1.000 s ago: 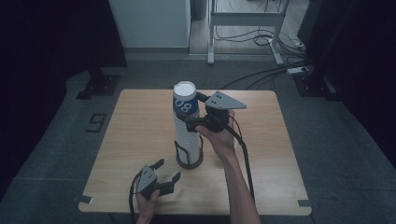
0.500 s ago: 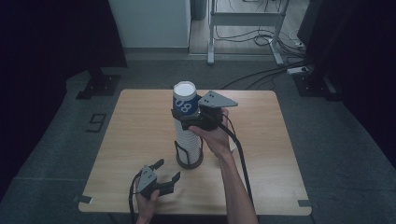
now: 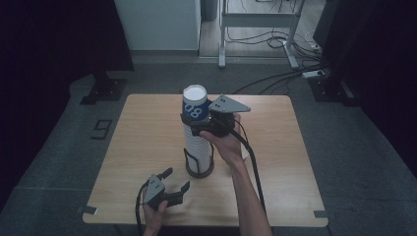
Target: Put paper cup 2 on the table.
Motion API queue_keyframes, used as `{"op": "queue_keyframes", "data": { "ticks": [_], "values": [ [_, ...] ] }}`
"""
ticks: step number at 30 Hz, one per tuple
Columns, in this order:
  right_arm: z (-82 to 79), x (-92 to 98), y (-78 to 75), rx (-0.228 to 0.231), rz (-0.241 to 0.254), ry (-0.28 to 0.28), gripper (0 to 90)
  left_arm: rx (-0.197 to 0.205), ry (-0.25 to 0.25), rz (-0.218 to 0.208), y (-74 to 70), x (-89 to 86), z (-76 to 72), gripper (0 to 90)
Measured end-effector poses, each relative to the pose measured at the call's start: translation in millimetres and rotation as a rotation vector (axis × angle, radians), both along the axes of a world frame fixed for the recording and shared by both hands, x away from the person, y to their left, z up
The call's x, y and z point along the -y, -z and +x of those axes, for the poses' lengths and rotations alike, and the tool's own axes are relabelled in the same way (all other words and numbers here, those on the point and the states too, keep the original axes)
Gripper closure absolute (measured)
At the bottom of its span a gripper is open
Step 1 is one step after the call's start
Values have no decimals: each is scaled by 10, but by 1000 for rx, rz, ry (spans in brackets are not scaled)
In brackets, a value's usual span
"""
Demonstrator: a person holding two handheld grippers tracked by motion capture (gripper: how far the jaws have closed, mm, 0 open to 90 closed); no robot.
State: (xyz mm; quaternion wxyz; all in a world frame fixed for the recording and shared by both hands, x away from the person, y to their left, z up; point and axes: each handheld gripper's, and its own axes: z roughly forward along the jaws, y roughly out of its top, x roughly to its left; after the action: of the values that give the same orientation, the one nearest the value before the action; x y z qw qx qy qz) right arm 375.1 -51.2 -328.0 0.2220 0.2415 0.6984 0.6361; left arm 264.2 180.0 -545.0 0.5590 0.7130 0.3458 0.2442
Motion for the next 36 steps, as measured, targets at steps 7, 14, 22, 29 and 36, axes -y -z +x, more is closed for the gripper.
{"op": "queue_keyframes", "data": {
  "ticks": [7, 14, 22, 29, 36],
  "values": [
    [-20, 8, -101, 10, 11, 11, 181, 1, 2, 1, 0, -1, 0, 148],
    [-32, 26, -190, 12, 35, 19, 184, -4, 0, 25, -3, 33, 1, 149],
    [-59, 5, -289, 26, 47, 15, 188, 1, -11, 28, -2, 36, -5, 149],
    [-55, 6, -348, 17, 55, 8, 192, 4, -13, 26, -2, 32, -9, 149],
    [-58, 25, -390, 22, 68, 16, 196, 3, -16, 24, -2, 32, -8, 149]
  ]
}}
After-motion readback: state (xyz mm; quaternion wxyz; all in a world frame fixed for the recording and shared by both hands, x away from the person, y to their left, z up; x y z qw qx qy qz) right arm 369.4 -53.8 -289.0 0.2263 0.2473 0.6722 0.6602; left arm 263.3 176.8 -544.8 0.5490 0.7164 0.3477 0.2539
